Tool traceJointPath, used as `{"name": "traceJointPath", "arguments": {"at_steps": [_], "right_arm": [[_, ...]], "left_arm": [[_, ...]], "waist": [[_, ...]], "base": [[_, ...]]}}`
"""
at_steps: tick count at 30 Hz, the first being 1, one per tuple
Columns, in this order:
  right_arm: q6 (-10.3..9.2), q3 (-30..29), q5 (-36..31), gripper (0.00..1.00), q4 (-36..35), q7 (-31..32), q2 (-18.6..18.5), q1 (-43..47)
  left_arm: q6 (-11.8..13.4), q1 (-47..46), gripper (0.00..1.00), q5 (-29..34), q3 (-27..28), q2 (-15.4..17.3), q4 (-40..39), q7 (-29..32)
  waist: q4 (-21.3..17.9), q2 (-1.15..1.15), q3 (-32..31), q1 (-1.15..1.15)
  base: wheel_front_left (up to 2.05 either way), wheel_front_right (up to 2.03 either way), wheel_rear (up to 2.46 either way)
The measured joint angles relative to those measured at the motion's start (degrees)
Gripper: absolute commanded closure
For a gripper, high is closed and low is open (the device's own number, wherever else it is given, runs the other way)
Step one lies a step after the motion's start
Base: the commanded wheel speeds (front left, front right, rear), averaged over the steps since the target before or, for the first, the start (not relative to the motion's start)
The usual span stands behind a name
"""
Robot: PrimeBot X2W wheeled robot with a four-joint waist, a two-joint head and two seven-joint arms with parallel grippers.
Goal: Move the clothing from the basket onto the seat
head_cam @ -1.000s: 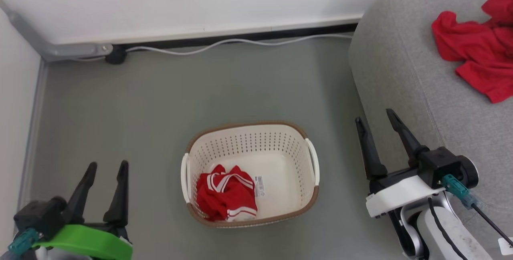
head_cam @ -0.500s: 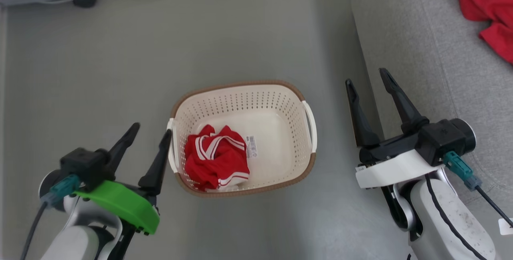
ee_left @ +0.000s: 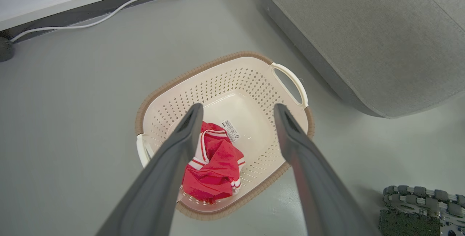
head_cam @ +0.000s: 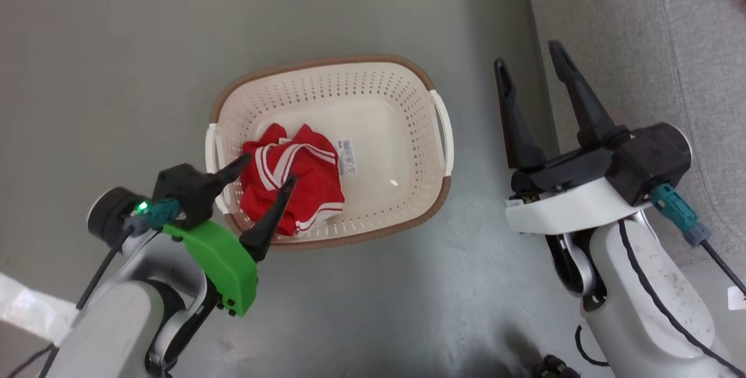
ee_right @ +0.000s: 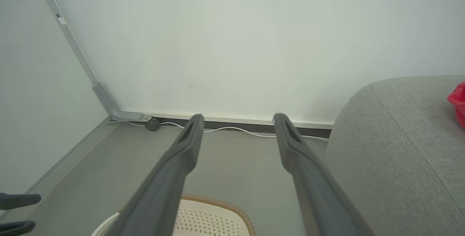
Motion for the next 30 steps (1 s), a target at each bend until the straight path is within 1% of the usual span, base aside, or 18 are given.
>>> {"name": "traceJointPath", "arguments": {"at_steps": [4,7,10,17,20,24,30], "right_arm": [[0.03,0.0,0.0,0.00,-0.3,0.0,0.5,-2.1],[0.46,0.0,0.0,0.00,-0.6,0.0,1.1,-3.9],[0.46,-0.2,0.0,0.00,-1.2,0.0,1.4,-5.6],[0.44,-2.9,-0.4,0.00,-2.4,0.0,1.5,-10.1],[0.37,-3.7,-0.5,0.00,-2.3,0.0,1.5,-10.3],[0.36,-4.9,-0.5,0.00,-2.1,0.0,1.6,-10.3],[0.36,-5.2,-0.5,0.00,-2.0,0.0,1.8,-10.2]], "left_arm": [[-1.4,-3.2,0.00,1.8,-2.1,1.4,-0.3,2.7],[-1.6,-5.2,0.00,2.5,-2.7,2.8,-0.5,4.6],[-2.1,-7.1,0.00,2.5,-3.6,3.2,-0.5,6.4],[-2.8,-10.9,0.00,2.0,-6.3,5.1,1.1,9.2],[-2.8,-11.0,0.00,1.7,-8.1,6.2,2.5,10.3],[-2.9,-11.4,0.00,1.4,-10.0,7.0,3.5,11.1],[-2.9,-13.3,0.00,0.5,-11.8,8.3,3.8,11.6]], "waist": [[-1.0,0.00,3.2,0.00],[-1.7,0.00,5.6,0.00],[-2.5,0.00,8.0,0.00],[-4.5,0.00,14.0,0.01],[-5.4,0.00,15.3,0.01],[-6.3,0.00,16.2,0.00],[-6.4,0.00,16.3,0.00]], "base": [[0.00,0.00,0.00],[0.00,0.00,0.00],[0.00,0.00,0.00],[0.00,0.00,0.00],[0.00,0.00,0.00],[0.00,0.00,0.00],[0.00,0.00,0.00]]}}
